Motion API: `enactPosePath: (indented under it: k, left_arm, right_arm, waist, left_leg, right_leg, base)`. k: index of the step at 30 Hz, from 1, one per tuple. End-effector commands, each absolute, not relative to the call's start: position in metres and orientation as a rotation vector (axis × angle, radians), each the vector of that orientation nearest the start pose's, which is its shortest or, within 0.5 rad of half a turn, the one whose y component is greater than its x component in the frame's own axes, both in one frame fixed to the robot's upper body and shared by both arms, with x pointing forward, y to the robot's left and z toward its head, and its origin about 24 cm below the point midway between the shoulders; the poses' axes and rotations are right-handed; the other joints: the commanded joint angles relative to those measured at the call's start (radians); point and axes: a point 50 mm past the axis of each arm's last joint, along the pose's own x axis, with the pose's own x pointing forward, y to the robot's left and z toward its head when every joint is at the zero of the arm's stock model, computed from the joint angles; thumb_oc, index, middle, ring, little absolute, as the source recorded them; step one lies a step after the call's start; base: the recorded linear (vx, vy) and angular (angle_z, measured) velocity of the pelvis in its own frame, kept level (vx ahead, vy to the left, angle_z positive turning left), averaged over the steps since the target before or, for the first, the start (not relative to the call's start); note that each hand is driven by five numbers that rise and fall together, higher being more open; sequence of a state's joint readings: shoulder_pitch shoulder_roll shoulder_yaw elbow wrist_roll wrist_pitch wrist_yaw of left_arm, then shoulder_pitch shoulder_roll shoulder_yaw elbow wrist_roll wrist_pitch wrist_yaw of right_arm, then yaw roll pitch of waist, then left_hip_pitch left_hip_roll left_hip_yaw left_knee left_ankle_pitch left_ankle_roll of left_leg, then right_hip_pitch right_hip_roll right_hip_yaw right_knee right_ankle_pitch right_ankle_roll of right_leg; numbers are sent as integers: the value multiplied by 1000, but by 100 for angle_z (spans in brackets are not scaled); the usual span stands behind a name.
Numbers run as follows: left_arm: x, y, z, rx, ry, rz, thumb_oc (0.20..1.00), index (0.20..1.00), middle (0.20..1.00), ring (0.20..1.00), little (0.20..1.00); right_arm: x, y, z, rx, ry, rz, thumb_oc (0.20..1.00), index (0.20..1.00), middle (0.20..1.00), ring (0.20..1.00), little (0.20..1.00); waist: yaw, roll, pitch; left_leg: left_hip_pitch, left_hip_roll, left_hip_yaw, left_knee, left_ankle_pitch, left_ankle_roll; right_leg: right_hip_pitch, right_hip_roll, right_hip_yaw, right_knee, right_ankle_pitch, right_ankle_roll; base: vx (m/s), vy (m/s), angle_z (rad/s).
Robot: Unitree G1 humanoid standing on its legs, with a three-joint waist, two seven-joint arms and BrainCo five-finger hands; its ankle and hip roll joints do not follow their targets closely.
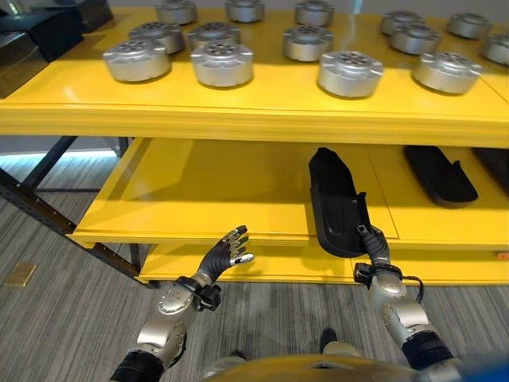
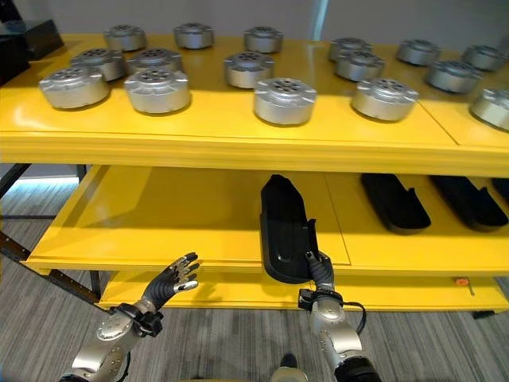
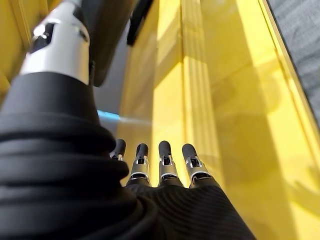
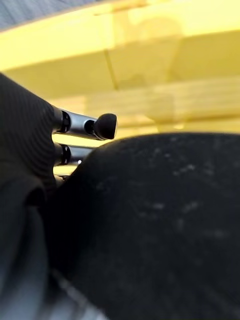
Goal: Move parts from the plastic box to the shelf.
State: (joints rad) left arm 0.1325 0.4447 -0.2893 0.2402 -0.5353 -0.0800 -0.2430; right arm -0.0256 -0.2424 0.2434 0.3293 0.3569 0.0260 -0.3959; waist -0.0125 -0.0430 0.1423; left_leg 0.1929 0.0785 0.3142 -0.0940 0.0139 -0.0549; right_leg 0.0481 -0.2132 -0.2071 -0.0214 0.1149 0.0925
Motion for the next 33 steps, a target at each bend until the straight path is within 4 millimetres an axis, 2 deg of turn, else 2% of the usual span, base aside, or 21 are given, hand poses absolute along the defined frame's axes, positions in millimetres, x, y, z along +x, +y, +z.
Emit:
enactPosePath:
  k: [1,9,10,12,14,19,27,33]
  left_arm:
    - [212,177,-10,-155,240,-402,1000,1000,1000,1000,1000]
    - [213,177,-3,-156,249,-422,1000,1000,1000,1000,1000]
    - [213,177,-3,-153,256,-430,1000,1000,1000,1000,1000]
    - [225,174,7,-140,237,-466,1000,1000,1000,1000,1000]
    - [233,172,14,-139,210,-472,1000,1000,1000,1000,1000]
    - [245,166,28,-131,165,-500,1000,1000,1000,1000,1000]
    - [255,159,38,-115,137,-516,1000,1000,1000,1000,1000]
    - [259,154,40,-118,120,-521,1000,1000,1000,1000,1000]
  right_arm:
    - [271,-190,21,13,129,-276,200,200,200,200,200]
    - [287,-216,40,-62,83,-350,200,200,200,200,200]
    - [292,-223,47,-86,70,-372,200,200,200,200,200]
    - [317,-247,83,-142,1,-475,200,200,200,200,200]
    - [328,-256,101,-167,-30,-512,200,200,200,200,200]
    - [346,-273,129,-233,-59,-572,200,200,200,200,200]
    - [361,-285,150,-312,-68,-615,200,200,200,200,200]
    - [368,-299,154,-313,-7,-690,200,200,200,200,200]
  waist:
    - [5,47,41]
    - [41,36,53]
    - [51,37,58]
    - [77,47,97]
    - [89,51,128]
    - [112,60,196]
    - [134,76,262]
    - [148,95,309]
  left_leg:
    - [-36,91,-20,40,37,-1]
    - [-61,87,-32,53,31,-1]
    - [-71,88,-40,55,33,-3]
    - [-141,91,-55,87,31,-9]
    - [-182,92,-64,119,25,-11]
    - [-257,94,-82,182,20,-16]
    - [-310,97,-89,213,23,-18]
    - [-344,98,-97,240,24,-21]
  right_leg:
    - [62,14,-16,75,-94,40]
    - [55,22,-24,75,-105,36]
    - [48,22,-24,79,-106,36]
    - [-22,17,-23,113,-111,40]
    - [-55,13,-21,132,-113,39]
    - [-103,10,-16,162,-118,34]
    - [-149,1,-24,192,-117,39]
    - [-187,-5,-29,234,-128,34]
  base:
    - [93,-54,11]
    - [53,-34,1]
    - [12,5,10]
    - [-144,36,6]
    - [-191,12,1]
    - [-131,-12,9]
    - [-74,-12,2]
    - [-85,5,9]
